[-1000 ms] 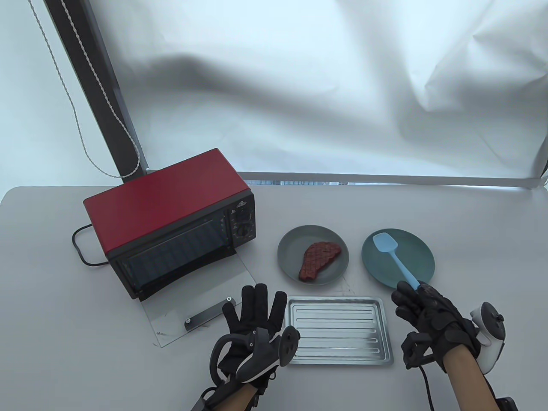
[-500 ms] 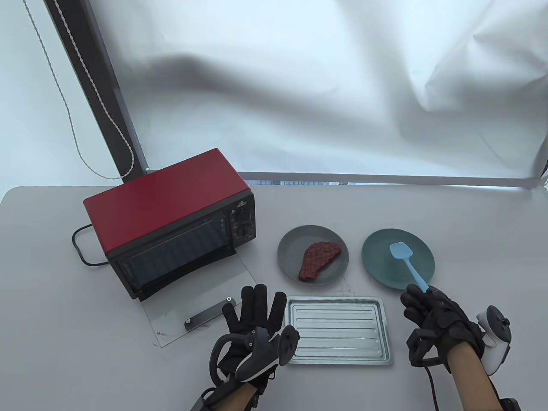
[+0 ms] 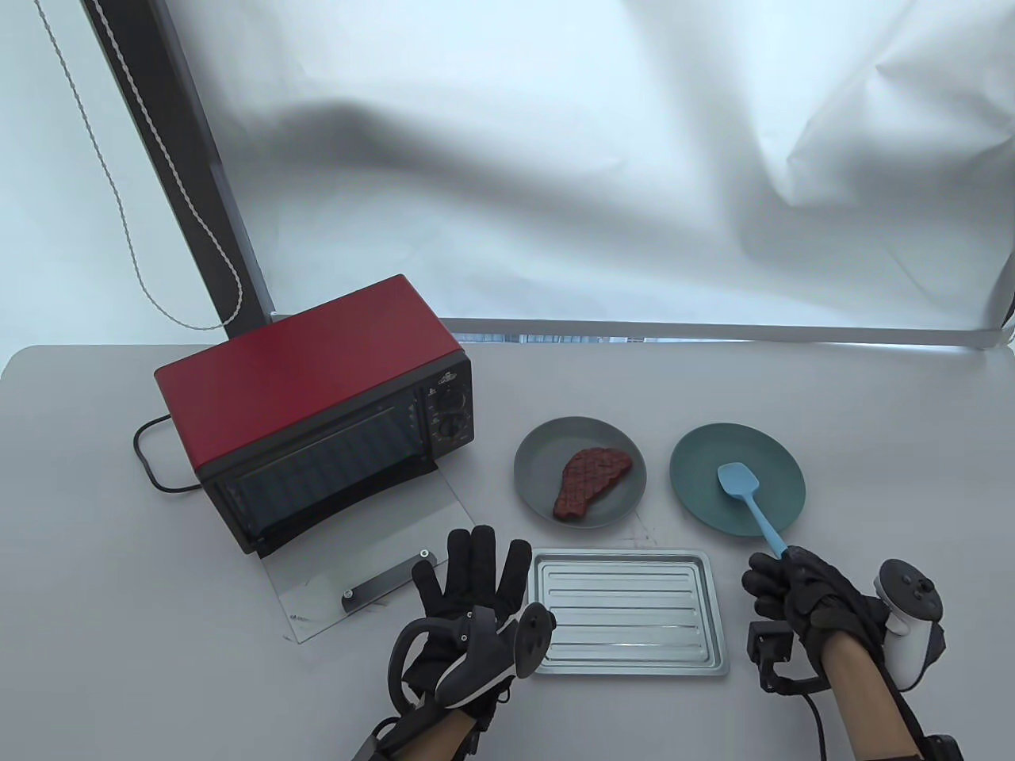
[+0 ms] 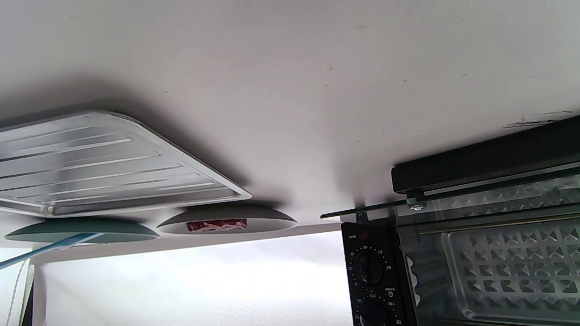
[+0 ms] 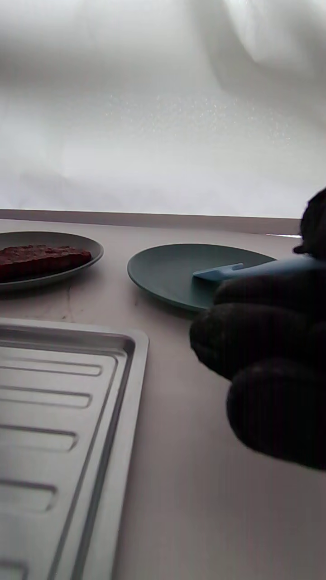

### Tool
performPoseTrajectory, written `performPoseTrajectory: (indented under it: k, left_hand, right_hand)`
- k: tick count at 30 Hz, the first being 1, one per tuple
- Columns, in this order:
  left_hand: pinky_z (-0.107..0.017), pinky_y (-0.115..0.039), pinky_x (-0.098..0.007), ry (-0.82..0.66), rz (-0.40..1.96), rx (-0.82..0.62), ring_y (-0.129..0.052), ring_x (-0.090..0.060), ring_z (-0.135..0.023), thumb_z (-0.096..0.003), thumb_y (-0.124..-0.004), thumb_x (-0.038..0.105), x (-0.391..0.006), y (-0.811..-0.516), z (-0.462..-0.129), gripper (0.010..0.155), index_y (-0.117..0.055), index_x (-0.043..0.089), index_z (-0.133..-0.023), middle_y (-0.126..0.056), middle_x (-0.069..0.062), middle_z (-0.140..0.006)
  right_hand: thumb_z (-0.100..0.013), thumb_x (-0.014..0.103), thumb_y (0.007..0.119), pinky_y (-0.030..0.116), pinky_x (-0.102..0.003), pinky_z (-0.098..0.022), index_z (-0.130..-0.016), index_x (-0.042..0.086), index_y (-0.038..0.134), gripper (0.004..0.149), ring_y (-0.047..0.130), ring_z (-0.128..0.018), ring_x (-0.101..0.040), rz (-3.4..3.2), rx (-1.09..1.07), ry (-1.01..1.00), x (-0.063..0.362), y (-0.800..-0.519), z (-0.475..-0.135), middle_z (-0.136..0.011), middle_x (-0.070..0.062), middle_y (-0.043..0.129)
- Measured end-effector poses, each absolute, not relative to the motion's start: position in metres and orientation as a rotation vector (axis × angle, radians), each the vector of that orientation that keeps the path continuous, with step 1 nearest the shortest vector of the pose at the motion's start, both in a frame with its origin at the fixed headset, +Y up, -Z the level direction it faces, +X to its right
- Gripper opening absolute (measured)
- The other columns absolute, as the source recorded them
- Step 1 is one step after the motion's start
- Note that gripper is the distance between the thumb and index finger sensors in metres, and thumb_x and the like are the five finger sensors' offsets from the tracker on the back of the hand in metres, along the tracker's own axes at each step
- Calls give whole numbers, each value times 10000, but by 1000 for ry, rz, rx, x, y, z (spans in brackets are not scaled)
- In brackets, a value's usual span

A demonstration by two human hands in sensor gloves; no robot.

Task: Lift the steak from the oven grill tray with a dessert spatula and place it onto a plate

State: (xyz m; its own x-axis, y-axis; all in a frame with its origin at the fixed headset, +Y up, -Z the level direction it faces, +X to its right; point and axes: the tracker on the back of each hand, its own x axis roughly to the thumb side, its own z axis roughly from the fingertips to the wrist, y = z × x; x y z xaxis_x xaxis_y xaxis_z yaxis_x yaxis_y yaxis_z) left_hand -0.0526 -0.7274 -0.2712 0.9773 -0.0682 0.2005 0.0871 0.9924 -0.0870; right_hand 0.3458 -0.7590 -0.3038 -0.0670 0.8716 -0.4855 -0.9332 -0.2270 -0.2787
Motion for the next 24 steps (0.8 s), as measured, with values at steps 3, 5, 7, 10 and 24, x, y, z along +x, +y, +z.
performPoseTrajectory:
  k: [3, 5, 7, 10, 24]
  left_hand:
    - [-697, -217, -798, -200, -78, -95, -85, -488, -1117, -547, -462, 671, -53, -727, -271, 832, -85, 257, -1162, -29, -219, -1215]
    - [-696, -217, -798, -200, -77, -94, -86, -490, -1116, -547, -463, 670, -53, -727, -271, 832, -85, 257, -1162, -29, -220, -1215]
    - [-696, -217, -798, -200, -77, -93, -86, -490, -1116, -546, -463, 671, -53, -727, -271, 833, -85, 256, -1162, -30, -220, -1215]
    - [-696, -217, -799, -200, -74, -92, -87, -489, -1117, -546, -462, 671, -53, -727, -271, 833, -85, 256, -1162, -30, -221, -1215]
    - [-696, -218, -799, -201, -71, -95, -86, -490, -1116, -546, -462, 672, -53, -728, -271, 833, -85, 256, -1162, -31, -220, -1216]
  right_hand:
    - [-649, 272, 625, 841, -435, -462, -1041, -101, 532, 550, 1009, -631, -339, 1728, -673, 137, 347, -760, -304, -799, -242, 952]
    - [-648, 277, 630, 846, -431, -446, -1037, -104, 544, 551, 1021, -601, -328, 1734, -664, 179, 347, -762, -305, -774, -226, 971]
    - [-650, 278, 631, 849, -425, -434, -1038, -103, 548, 551, 1026, -582, -322, 1747, -665, 222, 346, -763, -306, -756, -216, 983]
    - [-651, 283, 631, 853, -415, -422, -1038, -97, 555, 548, 1032, -564, -307, 1791, -663, 274, 347, -766, -307, -740, -198, 993]
    - [-646, 327, 674, 856, -406, -402, -1042, -75, 583, 573, 1044, -529, -285, 1956, -668, 434, 347, -773, -310, -717, -170, 1011]
